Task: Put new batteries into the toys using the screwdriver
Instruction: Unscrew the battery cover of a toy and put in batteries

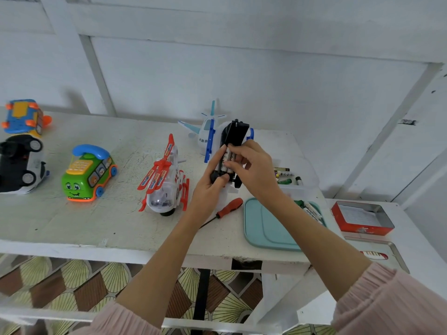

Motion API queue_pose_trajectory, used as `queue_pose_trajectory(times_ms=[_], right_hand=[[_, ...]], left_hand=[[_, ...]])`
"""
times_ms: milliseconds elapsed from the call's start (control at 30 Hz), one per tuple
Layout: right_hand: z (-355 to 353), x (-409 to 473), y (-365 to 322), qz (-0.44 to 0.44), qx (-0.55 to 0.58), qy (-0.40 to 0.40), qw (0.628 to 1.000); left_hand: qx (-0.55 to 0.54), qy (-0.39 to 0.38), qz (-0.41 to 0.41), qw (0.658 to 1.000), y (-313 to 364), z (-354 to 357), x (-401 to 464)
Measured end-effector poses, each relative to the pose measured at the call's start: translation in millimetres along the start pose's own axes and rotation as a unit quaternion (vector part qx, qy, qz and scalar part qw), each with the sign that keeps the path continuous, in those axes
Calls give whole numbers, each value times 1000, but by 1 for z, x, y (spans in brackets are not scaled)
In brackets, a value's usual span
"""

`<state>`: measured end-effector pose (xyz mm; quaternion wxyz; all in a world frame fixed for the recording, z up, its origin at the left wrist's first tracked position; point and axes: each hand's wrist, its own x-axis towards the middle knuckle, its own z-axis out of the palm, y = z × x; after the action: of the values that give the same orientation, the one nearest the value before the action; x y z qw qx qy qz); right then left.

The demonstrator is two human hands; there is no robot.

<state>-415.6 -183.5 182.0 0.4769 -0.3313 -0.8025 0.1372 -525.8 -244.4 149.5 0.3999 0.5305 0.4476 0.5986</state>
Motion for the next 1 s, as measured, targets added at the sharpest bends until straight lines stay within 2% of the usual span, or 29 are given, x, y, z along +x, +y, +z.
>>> queue_pose_trajectory(times_ms=[333,500,633,700,867,1000], right_hand=[[-4,0,5,3,12,-26,1000],[-22,4,5,-19,-9,-73,997],[-47,15,-5,37,12,46,998],[-55,25,-10,59,37,72,995],[-54,38,-13,24,-22,-19,999],[-52,37,-11,3,-33,-9,999]], left_hand=[[0,7,-4,1000,-1,4,1],[-1,3,-7,1000,2,2,0],[4,12,-17,1000,2,2,-1],[10,25,-20,999,0,1,0],[32,15,-21,999,0,3,-3],[41,16,-14,999,-1,4,-3]])
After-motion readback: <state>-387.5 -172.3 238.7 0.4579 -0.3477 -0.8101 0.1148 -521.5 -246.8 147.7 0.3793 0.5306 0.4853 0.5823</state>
